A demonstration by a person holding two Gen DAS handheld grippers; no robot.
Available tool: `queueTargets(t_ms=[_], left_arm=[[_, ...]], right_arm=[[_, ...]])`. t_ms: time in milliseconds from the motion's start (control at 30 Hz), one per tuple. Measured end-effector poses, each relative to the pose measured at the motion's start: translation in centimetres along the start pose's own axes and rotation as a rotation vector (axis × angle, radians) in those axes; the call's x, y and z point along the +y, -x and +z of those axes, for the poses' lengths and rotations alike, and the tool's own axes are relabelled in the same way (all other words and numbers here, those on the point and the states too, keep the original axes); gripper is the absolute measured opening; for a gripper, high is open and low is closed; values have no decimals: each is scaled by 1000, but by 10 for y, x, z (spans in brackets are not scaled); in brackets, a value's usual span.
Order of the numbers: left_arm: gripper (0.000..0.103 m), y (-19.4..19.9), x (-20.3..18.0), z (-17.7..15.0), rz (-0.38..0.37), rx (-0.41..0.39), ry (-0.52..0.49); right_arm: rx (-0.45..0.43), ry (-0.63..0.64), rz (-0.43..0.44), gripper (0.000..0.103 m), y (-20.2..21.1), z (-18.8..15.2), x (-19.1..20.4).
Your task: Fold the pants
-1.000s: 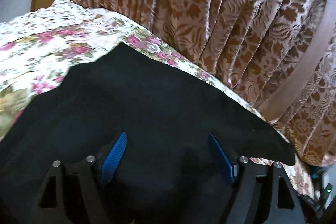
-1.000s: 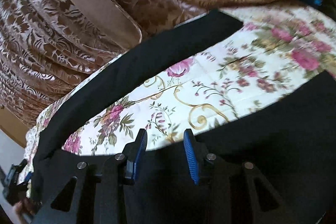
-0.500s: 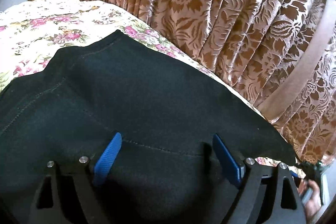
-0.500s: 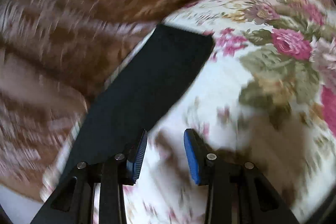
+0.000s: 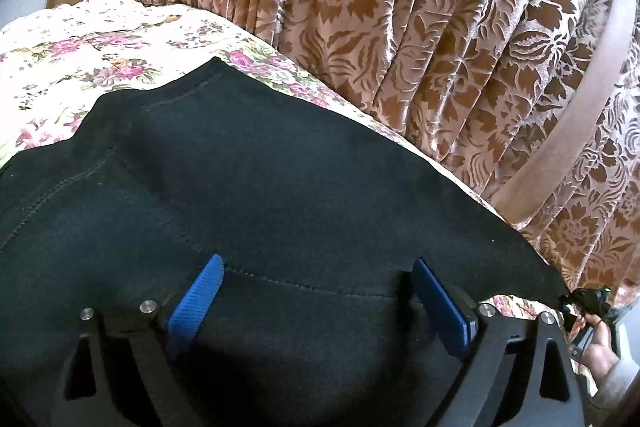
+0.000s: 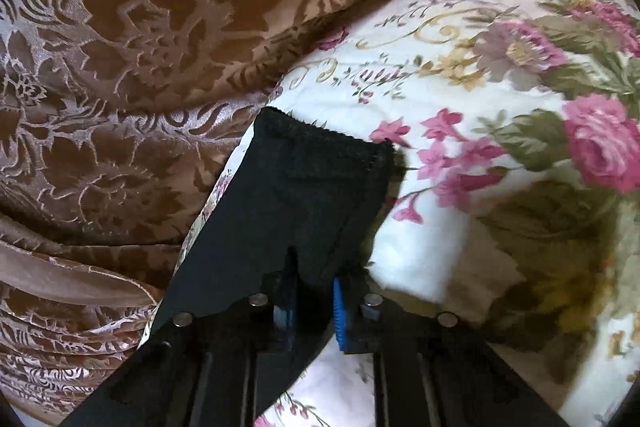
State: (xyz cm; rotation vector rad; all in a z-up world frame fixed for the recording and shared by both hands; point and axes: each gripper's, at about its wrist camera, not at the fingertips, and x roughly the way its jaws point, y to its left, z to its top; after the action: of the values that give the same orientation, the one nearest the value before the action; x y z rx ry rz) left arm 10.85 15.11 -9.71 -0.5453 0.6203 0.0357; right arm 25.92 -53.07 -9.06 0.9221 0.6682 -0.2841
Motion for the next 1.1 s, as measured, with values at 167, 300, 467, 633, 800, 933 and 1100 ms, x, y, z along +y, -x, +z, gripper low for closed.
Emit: queueTargets(t_ms=[167, 300, 467, 633, 800, 933, 1100], left_arm=[[96, 1, 0, 2, -4, 6, 7], [96, 2, 0, 4, -7, 12, 13], [96, 3, -1, 4, -9, 14, 16], [96, 3, -1, 4, -9, 13, 17], [96, 3, -2, 4, -10, 11, 15], [96, 3, -1, 4, -11, 11, 15], [96, 3, -2, 4, -7, 18, 16]], right_arm=[[-54, 72, -42, 11, 34, -6, -4], [-80, 84, -74, 11, 67, -10, -20], [-64, 30, -106, 11, 90, -19, -50], [-29, 4, -162, 14, 82, -29, -70], [-57, 126, -331, 29, 95, -41, -40], [-83, 229, -326, 30, 114, -77, -13], [-37, 491, -159, 30, 110, -145, 46]])
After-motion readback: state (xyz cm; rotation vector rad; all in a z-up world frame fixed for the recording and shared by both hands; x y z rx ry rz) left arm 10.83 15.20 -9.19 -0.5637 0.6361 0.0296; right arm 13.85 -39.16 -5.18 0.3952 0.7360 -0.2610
